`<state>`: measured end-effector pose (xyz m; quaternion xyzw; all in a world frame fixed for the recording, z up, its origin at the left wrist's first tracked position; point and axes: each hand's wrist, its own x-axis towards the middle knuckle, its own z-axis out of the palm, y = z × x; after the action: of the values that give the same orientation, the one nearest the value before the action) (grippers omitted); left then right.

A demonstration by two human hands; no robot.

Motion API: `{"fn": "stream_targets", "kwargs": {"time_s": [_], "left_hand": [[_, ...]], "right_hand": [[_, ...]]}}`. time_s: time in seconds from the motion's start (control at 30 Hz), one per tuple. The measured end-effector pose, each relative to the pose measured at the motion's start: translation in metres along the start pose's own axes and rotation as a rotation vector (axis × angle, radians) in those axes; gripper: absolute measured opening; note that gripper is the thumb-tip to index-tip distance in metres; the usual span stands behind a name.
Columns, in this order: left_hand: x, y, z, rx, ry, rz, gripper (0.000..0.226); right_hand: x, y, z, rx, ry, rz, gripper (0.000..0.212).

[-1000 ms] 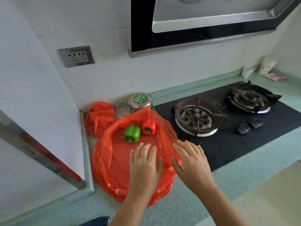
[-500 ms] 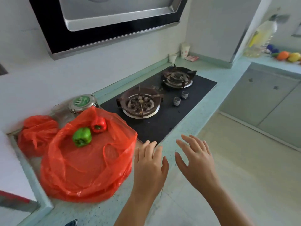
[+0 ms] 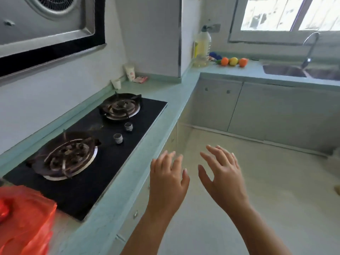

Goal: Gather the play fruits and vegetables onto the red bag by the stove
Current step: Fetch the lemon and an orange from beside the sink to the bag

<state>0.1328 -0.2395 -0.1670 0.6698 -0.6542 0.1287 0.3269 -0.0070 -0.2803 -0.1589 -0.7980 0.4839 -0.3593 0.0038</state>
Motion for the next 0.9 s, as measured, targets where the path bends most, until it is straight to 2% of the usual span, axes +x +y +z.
{"fn": "stream_targets", "kwargs": {"time_s": [0.23, 0.4, 0.7, 0.9], "left_hand": [[0.085, 0.103, 0.09, -0.142, -0.048, 0.107, 0.038], [0.115, 0.143, 0.137, -0.185, -0.104, 0.152, 0.039], [0.181, 0.161, 0.227, -0.25, -0.163, 0.231, 0.038], [0.257, 0.145, 0.306, -0.3, -0.176, 0.232, 0.038]], "right_hand": [[0.04, 0.13, -0.037, -0.1, 0.116, 0.113, 0.038], [0.053, 0.194, -0.052, -0.148, 0.141, 0.2, 0.04], [0.094, 0.278, -0.026, -0.206, 0.135, 0.327, 0.04], [0.17, 0.338, 0.016, -0.254, 0.115, 0.366, 0.04]]}}
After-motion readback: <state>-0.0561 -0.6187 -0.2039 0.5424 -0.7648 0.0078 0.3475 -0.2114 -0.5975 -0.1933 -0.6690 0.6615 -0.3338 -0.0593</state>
